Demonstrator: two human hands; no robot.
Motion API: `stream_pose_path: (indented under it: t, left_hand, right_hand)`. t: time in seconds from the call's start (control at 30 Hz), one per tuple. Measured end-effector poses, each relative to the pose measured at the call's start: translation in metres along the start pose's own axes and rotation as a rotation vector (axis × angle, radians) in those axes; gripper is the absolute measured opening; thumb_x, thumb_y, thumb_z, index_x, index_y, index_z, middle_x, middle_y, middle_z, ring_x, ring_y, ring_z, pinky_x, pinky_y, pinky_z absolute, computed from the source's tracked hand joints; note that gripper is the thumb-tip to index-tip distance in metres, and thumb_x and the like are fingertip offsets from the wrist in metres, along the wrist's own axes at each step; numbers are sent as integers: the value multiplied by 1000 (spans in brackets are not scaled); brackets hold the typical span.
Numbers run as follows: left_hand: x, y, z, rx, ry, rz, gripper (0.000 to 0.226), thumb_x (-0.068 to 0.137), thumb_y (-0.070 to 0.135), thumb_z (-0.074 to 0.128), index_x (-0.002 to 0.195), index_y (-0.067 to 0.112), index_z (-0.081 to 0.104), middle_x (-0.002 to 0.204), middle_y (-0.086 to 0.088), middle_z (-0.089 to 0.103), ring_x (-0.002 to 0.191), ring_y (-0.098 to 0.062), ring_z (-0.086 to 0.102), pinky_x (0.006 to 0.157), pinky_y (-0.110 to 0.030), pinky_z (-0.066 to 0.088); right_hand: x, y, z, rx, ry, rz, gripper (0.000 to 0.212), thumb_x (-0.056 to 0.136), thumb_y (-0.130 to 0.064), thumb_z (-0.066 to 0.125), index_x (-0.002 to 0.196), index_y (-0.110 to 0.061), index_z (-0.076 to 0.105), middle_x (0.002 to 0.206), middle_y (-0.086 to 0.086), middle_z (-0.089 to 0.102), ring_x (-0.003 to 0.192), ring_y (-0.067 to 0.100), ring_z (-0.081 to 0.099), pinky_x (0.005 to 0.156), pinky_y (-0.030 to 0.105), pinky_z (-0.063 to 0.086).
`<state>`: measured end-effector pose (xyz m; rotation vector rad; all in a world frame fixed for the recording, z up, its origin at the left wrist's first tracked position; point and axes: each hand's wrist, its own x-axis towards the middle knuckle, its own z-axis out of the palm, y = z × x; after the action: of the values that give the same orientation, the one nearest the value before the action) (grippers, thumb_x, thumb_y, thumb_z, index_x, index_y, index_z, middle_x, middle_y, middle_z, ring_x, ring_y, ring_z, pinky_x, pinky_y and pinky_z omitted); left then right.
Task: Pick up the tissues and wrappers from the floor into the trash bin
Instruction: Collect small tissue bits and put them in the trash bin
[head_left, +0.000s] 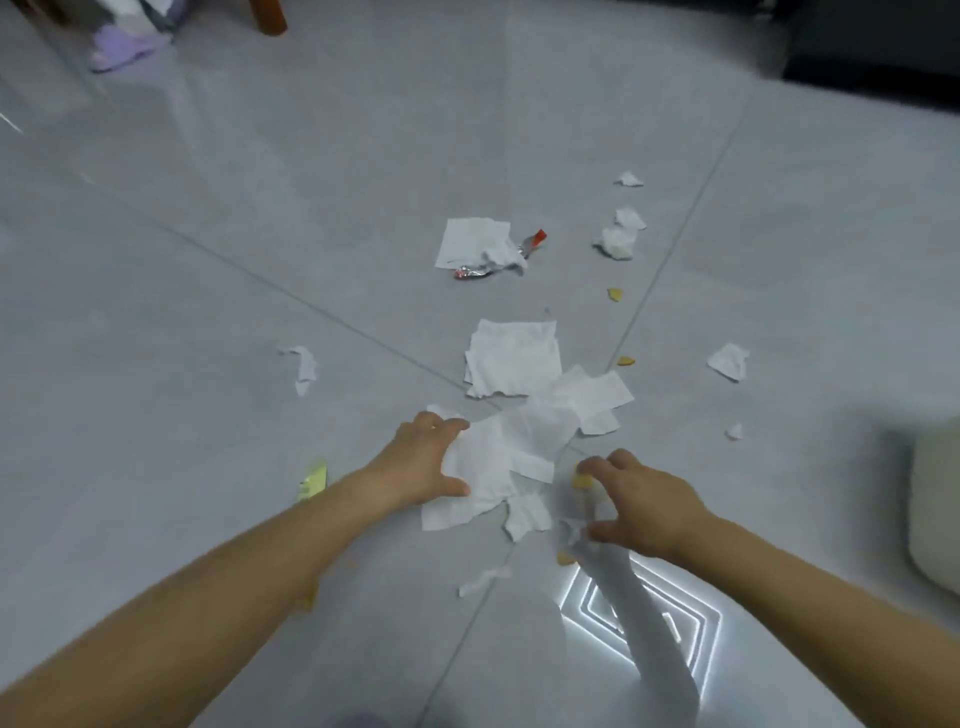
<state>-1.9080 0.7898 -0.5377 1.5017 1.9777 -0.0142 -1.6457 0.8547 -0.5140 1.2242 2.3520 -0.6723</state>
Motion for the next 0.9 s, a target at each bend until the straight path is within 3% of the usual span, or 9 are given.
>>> stream_pose_path:
  t: [0.13,0.27,0.4,0.47,0.6,0.7,0.8,0.9]
  left_hand:
    - [23,1,31,13,-107,141,88,67,47,74,140,36,25,150,-5,15,134,-30,19,107,-42,31]
    - [26,-3,48,154,-59,227,82,64,62,64,134,37,28,146,-3,21,128,-29,24,92,-44,42]
    - [22,19,57,78,-50,90,91,52,88,37,123,32,38,142,-2,25,128,-28,20,93,-48,37]
    - [17,38,66,108,-32,60,91,53,88,38,119,25,40,138,-5,28,126,-30,23,89,-47,39]
    - [16,60,80,244,114,127,69,73,58,60,122,17,34,132,-11,32,117,-32,32,79,-41,44]
    - [17,58,85,284,185,232,41,82,33,61,113,16,40,122,-11,42,106,-29,41,78,-35,40]
    - [21,50,84,321,182,319,29,83,17,59,107,15,43,113,-12,46,97,-29,43,80,-35,37]
    - [21,40,80,235,146,350,26,79,5,56,102,14,46,109,-13,47,94,-30,45,78,-37,37]
  right_hand:
    - [22,-18,14,79,-9,355,86,61,-65,68,127,-25,31,117,4,38,99,30,59,70,34,44]
    - [18,-22,37,224,-31,524,90,49,-63,75,121,-26,36,101,1,31,89,29,58,70,35,47]
    - [21,-24,54,284,50,543,73,57,-54,74,115,-25,41,100,-2,28,72,24,52,65,31,43]
    - [21,-25,58,350,90,555,52,68,-43,69,110,-23,45,99,-2,32,72,25,53,64,31,42]
    - [22,-22,63,400,207,441,10,82,-18,54,92,-16,57,92,2,49,85,27,59,69,33,49]
    - [18,-19,60,462,274,376,9,80,-10,54,82,-8,62,83,4,58,81,27,59,69,35,48]
    - [12,-21,61,486,269,287,4,77,-16,61,76,-16,65,73,-10,53,72,17,54,65,34,47]
    - [6,-31,79,376,173,198,6,78,-25,62,82,-22,65,89,-11,49,77,16,55,67,32,49]
